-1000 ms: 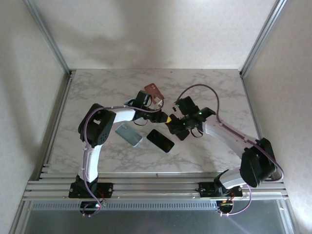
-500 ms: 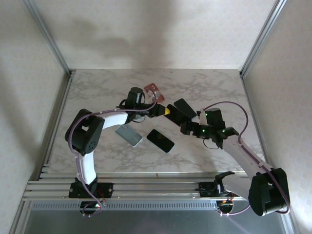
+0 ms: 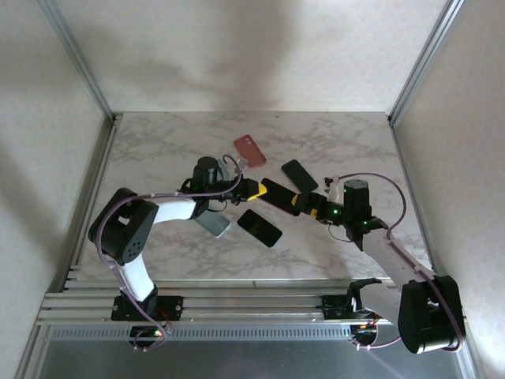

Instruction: Put the phone into the phone case

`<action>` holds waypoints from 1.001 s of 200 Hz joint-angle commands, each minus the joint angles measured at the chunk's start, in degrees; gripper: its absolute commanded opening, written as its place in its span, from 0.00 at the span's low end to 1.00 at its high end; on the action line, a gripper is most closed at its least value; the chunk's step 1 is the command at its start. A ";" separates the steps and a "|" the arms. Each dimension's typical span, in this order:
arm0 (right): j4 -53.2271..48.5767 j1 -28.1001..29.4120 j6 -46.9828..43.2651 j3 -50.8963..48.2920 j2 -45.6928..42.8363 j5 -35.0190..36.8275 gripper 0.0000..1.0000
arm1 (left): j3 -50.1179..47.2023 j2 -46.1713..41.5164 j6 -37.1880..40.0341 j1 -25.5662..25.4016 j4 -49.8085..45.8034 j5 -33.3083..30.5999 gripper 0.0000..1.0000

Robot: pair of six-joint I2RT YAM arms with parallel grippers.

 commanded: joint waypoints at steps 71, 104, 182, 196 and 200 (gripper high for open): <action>8.76 -0.16 4.97 -2.68 -0.06 -4.54 0.64 | 0.93 -1.23 -4.04 -1.32 7.77 0.45 0.00; 10.42 -0.10 5.56 -2.30 2.01 -5.68 0.58 | 0.82 -0.51 -4.55 -1.67 8.82 0.37 0.00; 13.79 0.09 7.13 -1.07 4.84 -6.14 0.52 | -0.10 1.47 -7.34 -2.24 13.12 0.80 0.00; 13.88 0.12 7.22 -1.09 4.76 -6.11 0.50 | -0.19 1.58 -7.15 -2.24 12.99 0.89 0.00; 13.83 0.09 7.22 -1.07 4.78 -6.11 0.48 | -0.19 1.63 -7.18 -2.27 12.98 0.89 0.00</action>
